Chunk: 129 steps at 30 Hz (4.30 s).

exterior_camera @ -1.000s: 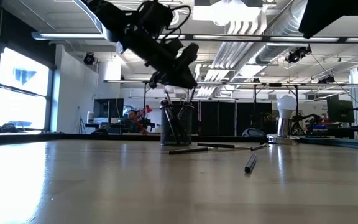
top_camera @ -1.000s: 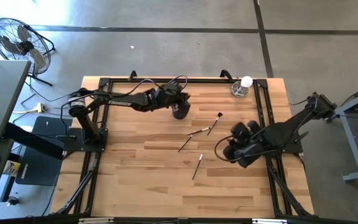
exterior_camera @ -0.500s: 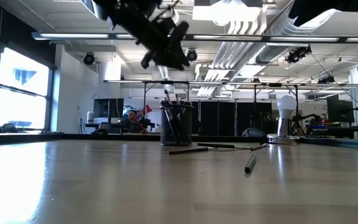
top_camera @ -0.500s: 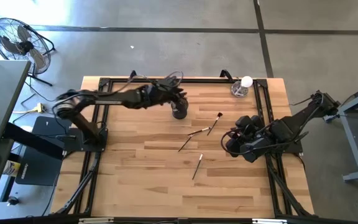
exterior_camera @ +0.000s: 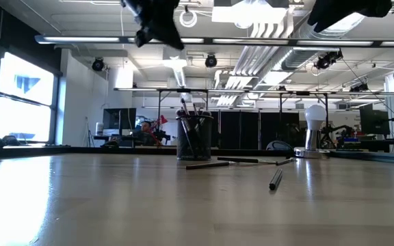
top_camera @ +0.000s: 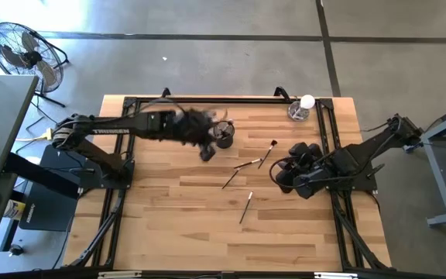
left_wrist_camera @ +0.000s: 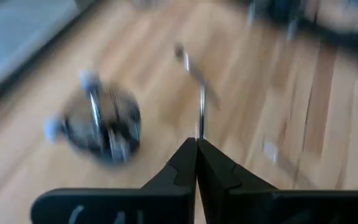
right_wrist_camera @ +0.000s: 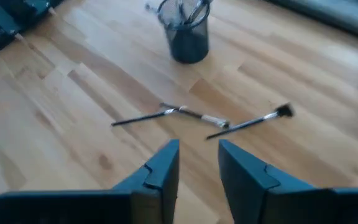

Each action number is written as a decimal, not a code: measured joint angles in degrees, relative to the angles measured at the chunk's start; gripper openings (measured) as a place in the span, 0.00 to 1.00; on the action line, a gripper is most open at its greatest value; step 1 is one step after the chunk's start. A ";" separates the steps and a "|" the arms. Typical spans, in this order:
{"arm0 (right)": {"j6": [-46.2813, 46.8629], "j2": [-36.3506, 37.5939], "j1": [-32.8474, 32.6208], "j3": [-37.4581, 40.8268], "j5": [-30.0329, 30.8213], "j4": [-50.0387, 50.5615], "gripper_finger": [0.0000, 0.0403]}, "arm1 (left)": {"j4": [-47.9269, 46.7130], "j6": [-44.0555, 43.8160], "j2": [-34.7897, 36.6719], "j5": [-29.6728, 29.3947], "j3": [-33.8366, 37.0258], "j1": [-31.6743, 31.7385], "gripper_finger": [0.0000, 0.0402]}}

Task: Pick & Place Makeup Brushes
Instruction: Put the small white make-up brush into the black container

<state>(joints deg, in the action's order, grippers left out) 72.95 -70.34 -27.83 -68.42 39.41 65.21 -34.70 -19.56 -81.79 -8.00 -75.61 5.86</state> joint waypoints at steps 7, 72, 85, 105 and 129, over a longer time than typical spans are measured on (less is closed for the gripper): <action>-8.75 -6.13 2.40 -0.15 -0.80 -19.76 0.03 | -1.54 -2.49 2.42 -0.37 14.37 -7.30 0.00; 34.88 -50.12 14.85 -15.81 -30.66 -11.04 0.01 | -2.31 6.26 33.85 10.43 34.07 -11.89 0.00; 13.17 -40.16 7.33 -23.00 8.59 -19.71 0.00 | 13.64 8.83 30.24 10.17 34.00 -11.88 0.22; -72.12 -33.73 4.54 -25.65 26.74 -79.21 0.00 | 59.86 6.24 21.97 7.70 33.96 -11.86 0.69; -70.70 -29.98 8.22 -25.64 33.59 -69.16 0.13 | 46.93 11.72 14.99 0.14 25.53 -4.84 0.03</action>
<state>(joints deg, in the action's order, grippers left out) 2.25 -100.33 -19.61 -94.07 73.00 -3.95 12.23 -7.84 -66.81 -7.85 -50.08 1.02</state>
